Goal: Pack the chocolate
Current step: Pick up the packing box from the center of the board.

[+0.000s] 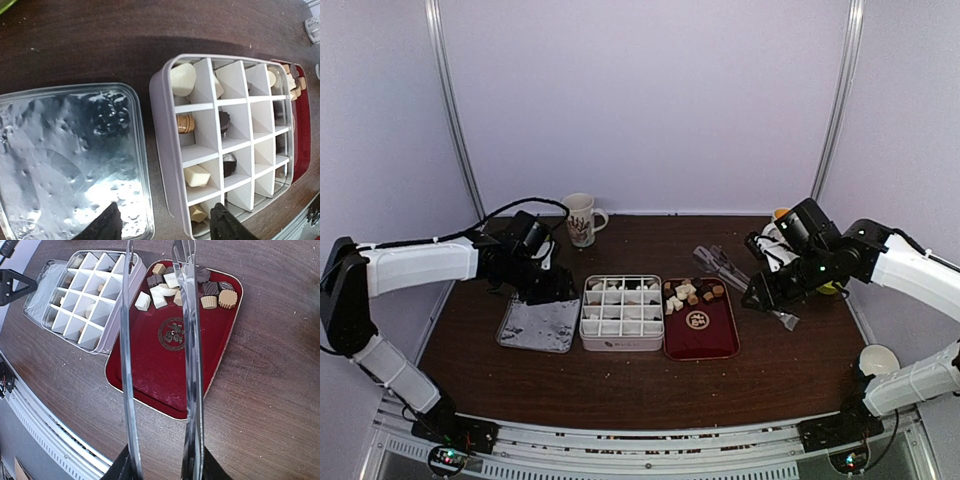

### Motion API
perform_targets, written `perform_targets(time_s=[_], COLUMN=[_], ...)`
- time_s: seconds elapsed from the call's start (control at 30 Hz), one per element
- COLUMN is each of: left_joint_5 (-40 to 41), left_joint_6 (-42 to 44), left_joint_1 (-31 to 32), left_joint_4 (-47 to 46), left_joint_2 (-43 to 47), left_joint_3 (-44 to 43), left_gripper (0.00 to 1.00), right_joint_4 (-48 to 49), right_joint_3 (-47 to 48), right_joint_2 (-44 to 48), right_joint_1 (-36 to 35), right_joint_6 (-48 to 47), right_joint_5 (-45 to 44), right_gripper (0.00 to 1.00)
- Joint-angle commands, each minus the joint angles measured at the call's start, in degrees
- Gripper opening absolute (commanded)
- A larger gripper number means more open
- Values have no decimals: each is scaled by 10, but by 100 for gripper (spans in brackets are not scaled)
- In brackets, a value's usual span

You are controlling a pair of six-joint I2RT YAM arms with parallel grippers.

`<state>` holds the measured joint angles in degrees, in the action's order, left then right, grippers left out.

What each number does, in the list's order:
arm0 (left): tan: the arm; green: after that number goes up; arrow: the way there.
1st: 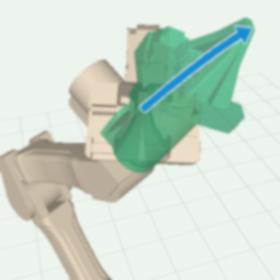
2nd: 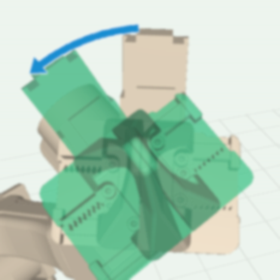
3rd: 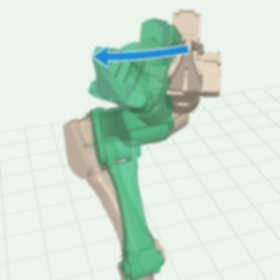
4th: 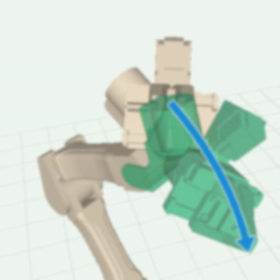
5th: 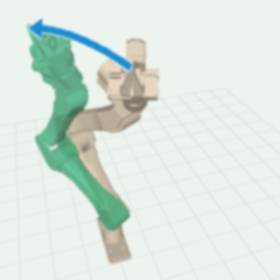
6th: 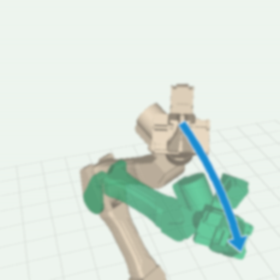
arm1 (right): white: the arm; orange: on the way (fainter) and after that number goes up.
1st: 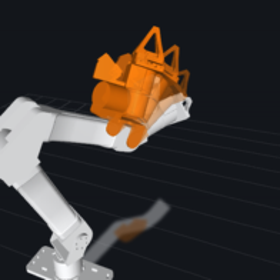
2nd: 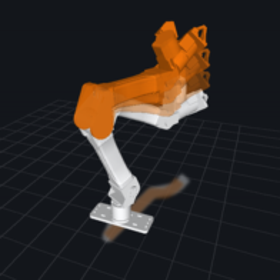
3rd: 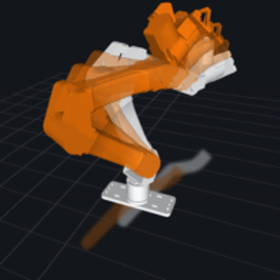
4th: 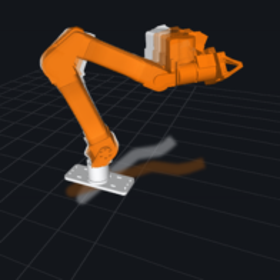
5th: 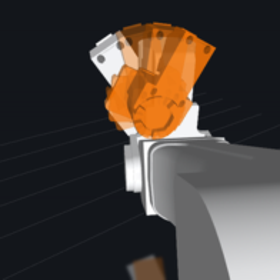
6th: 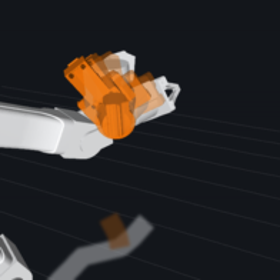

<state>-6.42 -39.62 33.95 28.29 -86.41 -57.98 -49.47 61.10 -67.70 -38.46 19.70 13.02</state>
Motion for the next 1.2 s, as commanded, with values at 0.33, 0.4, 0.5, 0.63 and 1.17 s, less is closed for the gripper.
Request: perform_targets(time_s=[0.33,0.4,0.5,0.63,1.17], left_joint_5=[47,56,68,79,128], left_joint_6=[-51,-56,-61,-61,-51], left_joint_1=[50,52,57,62,67], left_joint_4=[23,33,47,58,117], left_joint_2=[-134,-142,-148,-149,-157], left_joint_3=[-83,-87,-91,-93,-120], left_gripper=[44,41,38,32,6], right_joint_4=[1,1,3,10,-5], right_joint_3=[22,25,25,20,38], right_joint_2=[-11,-17,-22,-22,-36], right_joint_1=[3,3,3,3,3], right_joint_6=[-36,-39,-39,-38,-55], right_joint_5=[-4,1,5,2,-11], right_gripper=[36,36,36,36,35])
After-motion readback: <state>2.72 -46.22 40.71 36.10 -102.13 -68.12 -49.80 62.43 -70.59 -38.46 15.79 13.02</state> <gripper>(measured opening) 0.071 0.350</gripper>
